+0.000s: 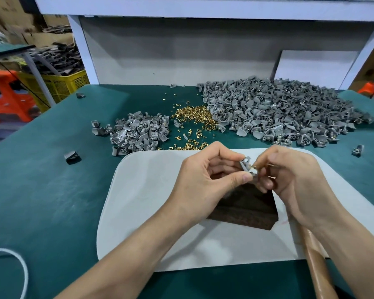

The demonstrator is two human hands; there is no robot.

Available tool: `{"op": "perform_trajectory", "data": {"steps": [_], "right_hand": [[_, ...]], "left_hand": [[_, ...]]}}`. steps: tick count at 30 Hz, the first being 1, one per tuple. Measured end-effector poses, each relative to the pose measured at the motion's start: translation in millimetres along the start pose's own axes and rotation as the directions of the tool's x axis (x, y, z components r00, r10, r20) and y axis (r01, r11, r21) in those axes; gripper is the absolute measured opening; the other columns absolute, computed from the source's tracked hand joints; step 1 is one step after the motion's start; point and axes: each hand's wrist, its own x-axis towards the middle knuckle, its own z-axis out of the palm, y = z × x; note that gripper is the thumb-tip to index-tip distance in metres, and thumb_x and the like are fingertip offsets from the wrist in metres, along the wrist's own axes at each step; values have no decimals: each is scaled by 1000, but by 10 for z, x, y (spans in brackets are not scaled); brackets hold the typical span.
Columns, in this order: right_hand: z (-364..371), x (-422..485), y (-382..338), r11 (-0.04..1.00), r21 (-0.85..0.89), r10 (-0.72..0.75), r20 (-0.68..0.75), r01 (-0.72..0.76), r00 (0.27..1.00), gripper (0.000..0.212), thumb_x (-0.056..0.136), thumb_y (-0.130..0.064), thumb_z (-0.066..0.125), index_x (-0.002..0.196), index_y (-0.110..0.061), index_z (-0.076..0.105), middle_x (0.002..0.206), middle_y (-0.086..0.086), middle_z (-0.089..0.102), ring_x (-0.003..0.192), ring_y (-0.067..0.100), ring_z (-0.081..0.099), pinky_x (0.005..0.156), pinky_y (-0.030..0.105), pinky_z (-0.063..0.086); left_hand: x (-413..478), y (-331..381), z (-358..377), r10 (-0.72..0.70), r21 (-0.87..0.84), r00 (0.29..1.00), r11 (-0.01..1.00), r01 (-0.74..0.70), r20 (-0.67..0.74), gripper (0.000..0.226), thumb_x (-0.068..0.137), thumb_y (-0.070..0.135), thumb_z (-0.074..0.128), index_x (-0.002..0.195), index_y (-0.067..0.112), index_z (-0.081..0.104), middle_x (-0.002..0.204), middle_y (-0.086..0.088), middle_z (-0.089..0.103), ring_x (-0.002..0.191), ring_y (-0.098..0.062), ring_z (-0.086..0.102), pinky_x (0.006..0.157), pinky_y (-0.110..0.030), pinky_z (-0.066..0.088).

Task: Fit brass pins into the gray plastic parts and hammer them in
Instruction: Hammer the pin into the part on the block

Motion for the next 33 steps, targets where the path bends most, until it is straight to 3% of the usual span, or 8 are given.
{"op": "perform_trajectory", "data": {"steps": [5, 12, 15, 17, 20, 26, 29, 33], "right_hand": [[-131, 69, -28, 998, -22, -55, -270, 51, 961, 22, 72, -16, 54, 54, -10, 64, 52, 3, 49, 44, 14, 38, 44, 27, 32], [-186, 63, -53, 936, -339, -211, -312, 99, 926, 30, 83, -20, 57, 57, -7, 61, 51, -1, 55, 47, 12, 43, 43, 22, 36], [-321, 86, 6, 489, -863, -342, -326, -130, 881, 30, 84, -26, 59, 60, -8, 56, 53, 0, 55, 55, 24, 49, 51, 30, 34], [-464, 82, -12, 162, -903, -191, -425, -399, 885, 34, 82, -44, 58, 66, -15, 54, 63, 5, 57, 65, 30, 51, 55, 32, 35], [-575, 88, 20, 4, -859, 93, -509, -512, 855, 50, 75, -64, 62, 65, -15, 55, 65, 4, 57, 68, 28, 54, 58, 31, 38], [-540, 170, 68, 119, -834, 63, -535, -539, 843, 41, 71, -46, 71, 56, -11, 57, 59, 6, 54, 67, 30, 55, 52, 30, 32], [-569, 114, -20, 488, -684, 201, -516, -542, 833, 25, 75, -18, 68, 69, 5, 61, 54, 16, 59, 54, 29, 61, 47, 29, 46], [-534, 29, -244, 858, -316, 272, -387, -404, 881, 8, 81, 8, 53, 89, 6, 55, 54, 13, 55, 30, 12, 38, 33, 16, 30]], "left_hand": [[16, -1, -22, 7, -28, 1000, 1000, -8, -9, 30, 70, -5, 76, 84, 15, 59, 91, -16, 72, 86, -25, 70, 83, -24, 54], [3, 21, -34, 18, -48, 1000, 999, -19, -26, 25, 75, -5, 73, 86, 12, 58, 90, -14, 72, 81, -18, 70, 79, -20, 53], [9, 29, -60, 29, -59, 1000, 998, -30, -12, 19, 82, -4, 67, 89, 9, 56, 86, -14, 72, 80, -20, 70, 80, -29, 56], [37, 25, -101, 31, -46, 999, 998, -32, -31, 19, 83, -4, 65, 92, 10, 55, 86, -10, 72, 81, -19, 71, 79, -27, 56], [90, -12, -175, 22, 9, 996, 1000, -22, -84, 24, 83, -4, 66, 94, 16, 59, 85, 2, 71, 85, -19, 70, 84, -29, 55], [113, -108, -212, -3, 199, 1000, 980, 8, -23, 14, 84, 0, 66, 85, 13, 60, 93, 4, 74, 91, -6, 67, 84, -17, 48], [122, -134, -253, -103, 202, 994, 975, 93, 38, 15, 82, 4, 69, 79, 16, 62, 94, 7, 74, 94, 0, 66, 82, -13, 46], [140, -204, -293, -177, 377, 983, 915, 144, 54, 12, 77, 12, 75, 75, 22, 68, 119, 11, 63, 118, -2, 51, 98, -21, 34]]}}
